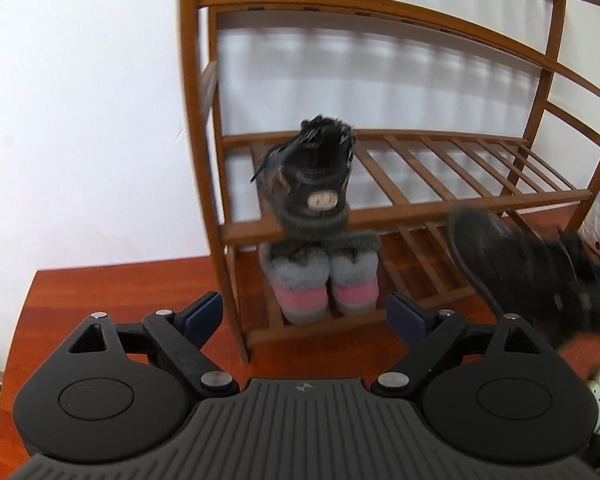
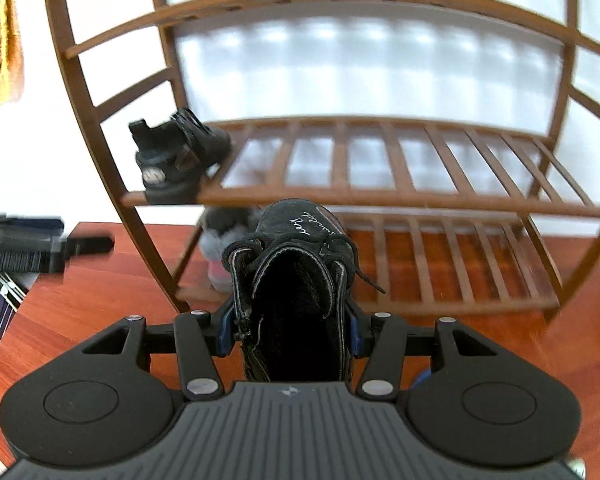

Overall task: Organize scattered shoes
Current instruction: 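Carry both black shoes up toward the rack's middle shelf with both tools, then set the black shoes side by side on the middle shelf with both tools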

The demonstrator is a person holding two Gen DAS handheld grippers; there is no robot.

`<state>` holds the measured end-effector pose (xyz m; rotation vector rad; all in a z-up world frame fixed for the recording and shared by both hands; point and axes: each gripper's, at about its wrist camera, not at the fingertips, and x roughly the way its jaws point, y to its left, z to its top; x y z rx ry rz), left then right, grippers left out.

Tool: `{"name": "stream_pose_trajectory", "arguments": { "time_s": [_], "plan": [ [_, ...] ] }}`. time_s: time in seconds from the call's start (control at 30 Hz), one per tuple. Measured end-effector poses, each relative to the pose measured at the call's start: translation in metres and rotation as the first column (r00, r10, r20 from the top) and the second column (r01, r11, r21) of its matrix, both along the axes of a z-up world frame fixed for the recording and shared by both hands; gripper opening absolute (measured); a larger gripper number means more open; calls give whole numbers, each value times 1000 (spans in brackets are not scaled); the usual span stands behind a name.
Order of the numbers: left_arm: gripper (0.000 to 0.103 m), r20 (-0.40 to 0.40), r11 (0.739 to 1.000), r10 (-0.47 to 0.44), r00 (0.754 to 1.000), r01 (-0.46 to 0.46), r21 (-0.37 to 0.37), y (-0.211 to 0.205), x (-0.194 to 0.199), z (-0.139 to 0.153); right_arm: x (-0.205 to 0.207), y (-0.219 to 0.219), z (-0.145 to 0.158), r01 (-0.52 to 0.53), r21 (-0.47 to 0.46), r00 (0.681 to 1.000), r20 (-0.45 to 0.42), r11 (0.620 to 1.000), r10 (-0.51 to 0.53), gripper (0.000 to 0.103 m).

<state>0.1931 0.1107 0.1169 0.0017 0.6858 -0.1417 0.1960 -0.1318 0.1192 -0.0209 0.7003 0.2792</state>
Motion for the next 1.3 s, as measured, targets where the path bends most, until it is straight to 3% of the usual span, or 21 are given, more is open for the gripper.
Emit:
{"name": "stream_pose_trajectory", "arguments": {
  "time_s": [0.37,0.83,1.13,1.2,1.3],
  "plan": [
    [91,-75,997,68,995,-71,-30,24,-35,-23,74,49,19,-34,-45,999,32,998,35,57],
    [91,-80,994,103,991,-105,-28,37,-49,-24,135,102,22,-54,-154,996,65,987,64,57],
    [91,-80,996,90,993,-91,-6,31,-43,-23,135,107,16,-77,-199,990,98,977,97,72],
    [91,-75,996,87,993,-87,-5,29,-40,-21,126,104,19,-91,-202,986,122,975,117,79],
    [91,-63,997,79,995,-79,2,26,-35,-19,112,95,23,-109,-180,981,140,978,136,81]
  ]
}}
